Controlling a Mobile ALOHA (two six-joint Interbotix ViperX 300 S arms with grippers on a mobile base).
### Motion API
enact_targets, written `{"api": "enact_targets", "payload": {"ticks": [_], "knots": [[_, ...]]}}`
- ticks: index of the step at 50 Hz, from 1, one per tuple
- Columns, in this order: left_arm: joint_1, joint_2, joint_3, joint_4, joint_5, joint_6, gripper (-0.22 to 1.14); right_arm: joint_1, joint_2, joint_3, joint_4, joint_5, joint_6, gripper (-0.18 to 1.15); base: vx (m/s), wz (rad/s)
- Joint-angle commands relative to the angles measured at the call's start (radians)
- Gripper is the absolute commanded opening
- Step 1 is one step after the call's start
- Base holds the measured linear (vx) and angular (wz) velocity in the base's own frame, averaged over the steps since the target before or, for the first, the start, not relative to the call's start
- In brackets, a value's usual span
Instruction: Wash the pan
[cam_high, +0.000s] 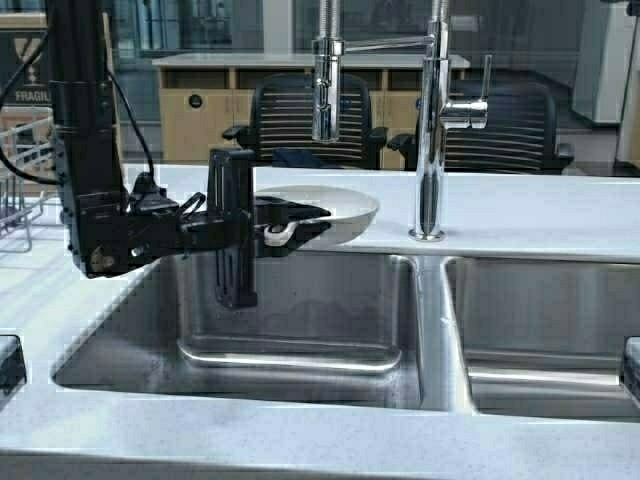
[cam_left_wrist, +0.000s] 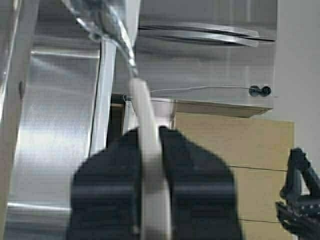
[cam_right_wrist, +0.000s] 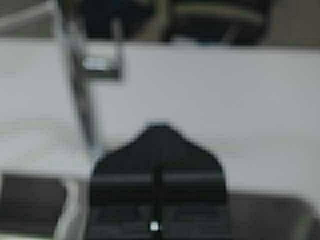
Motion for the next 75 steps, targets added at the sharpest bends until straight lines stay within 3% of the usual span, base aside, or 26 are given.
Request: {"api": "enact_targets", "payload": {"ticks": [1, 6, 10, 18, 21, 27, 63, 75], "knots": [[-0.006, -0.046, 0.023, 0.002, -0.032, 0.032, 0.03, 0.003, 0.071, -0.072, -0.002, -0.003, 0.0, 0.06, 0.07, -0.02], [-0.006, -0.043, 0.029, 0.002, -0.041, 0.035, 0.03, 0.025, 0.17, -0.137, -0.002, -0.018, 0.003, 0.08, 0.05, -0.02], [-0.006, -0.04, 0.026, 0.002, -0.046, 0.035, 0.03, 0.054, 0.275, -0.198, -0.003, -0.029, 0.002, 0.22, 0.04, -0.02], [-0.006, -0.037, 0.02, 0.002, -0.046, 0.034, 0.03, 0.1, 0.502, -0.368, -0.071, -0.028, 0.0, 0.96, 0.02, -0.01], [-0.006, -0.037, 0.02, 0.003, -0.046, 0.032, 0.03, 0.104, 0.569, -0.433, -0.12, -0.029, 0.005, 1.11, 0.0, 0.0], [-0.006, -0.037, 0.021, 0.003, -0.046, 0.031, 0.03, 0.106, 0.672, -0.543, -0.167, -0.028, 0.02, 1.01, 0.0, 0.0], [-0.006, -0.035, 0.031, 0.008, -0.046, 0.029, 0.03, 0.054, 1.086, -0.962, -0.158, 0.02, 0.052, 1.03, 0.0, 0.0], [-0.006, -0.034, 0.032, 0.008, -0.048, 0.029, 0.03, -0.002, 1.126, -1.02, -0.12, 0.064, 0.104, 1.03, 0.0, 0.0]]}}
